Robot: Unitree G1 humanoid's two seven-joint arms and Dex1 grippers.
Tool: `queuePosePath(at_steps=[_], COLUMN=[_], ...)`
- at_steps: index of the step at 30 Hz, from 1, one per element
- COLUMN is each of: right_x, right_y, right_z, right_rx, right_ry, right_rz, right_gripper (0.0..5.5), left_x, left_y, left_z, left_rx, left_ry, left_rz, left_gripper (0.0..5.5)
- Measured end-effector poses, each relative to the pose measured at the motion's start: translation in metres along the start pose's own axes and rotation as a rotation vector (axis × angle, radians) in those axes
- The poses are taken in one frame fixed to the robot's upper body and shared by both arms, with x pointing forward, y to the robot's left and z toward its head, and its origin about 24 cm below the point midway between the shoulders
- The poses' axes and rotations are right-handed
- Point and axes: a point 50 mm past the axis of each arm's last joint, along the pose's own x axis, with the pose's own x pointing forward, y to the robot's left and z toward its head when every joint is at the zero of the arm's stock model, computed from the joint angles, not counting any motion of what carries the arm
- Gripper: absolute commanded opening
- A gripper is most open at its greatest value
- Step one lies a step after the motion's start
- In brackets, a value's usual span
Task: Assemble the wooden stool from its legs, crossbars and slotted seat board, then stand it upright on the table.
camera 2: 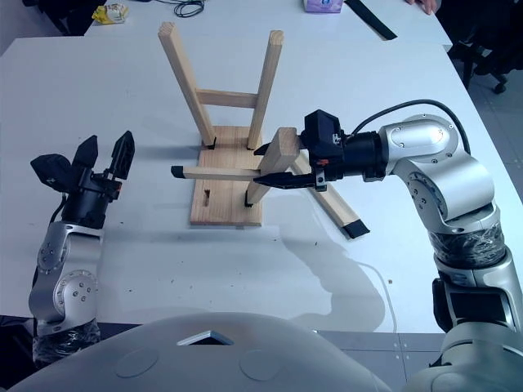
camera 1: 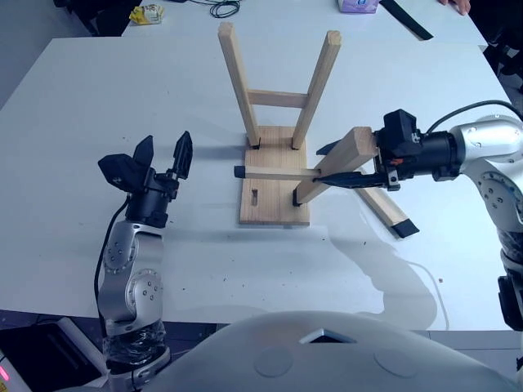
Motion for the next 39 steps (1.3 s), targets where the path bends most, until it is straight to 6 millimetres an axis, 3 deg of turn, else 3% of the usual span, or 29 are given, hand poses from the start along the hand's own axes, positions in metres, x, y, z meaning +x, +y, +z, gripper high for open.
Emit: queuePosePath(at_steps=[20, 30, 39], right_x=[0.013, 0.025, 0.023], right_y=[-0.002, -0.026, -0.016], right_z=[-0.008, -0.006, -0.01], right_rx=[0.027, 0.059, 0.031], right_ry=[0.099, 0.133, 0.123], right_rz=[0.027, 0.098, 0.062], right_gripper=[2.02, 2.02, 2.02], left_x=[-0.003, -0.004, -0.004], left_y=[-0.027, -0.038, -0.035], left_z=[-0.001, -0.008, -0.008], left_rx=[-0.049, -0.092, -0.082], left_ry=[-0.018, -0.051, -0.058], left_rz=[-0.031, -0.011, -0.003], left_gripper=[4.39, 4.39, 4.39])
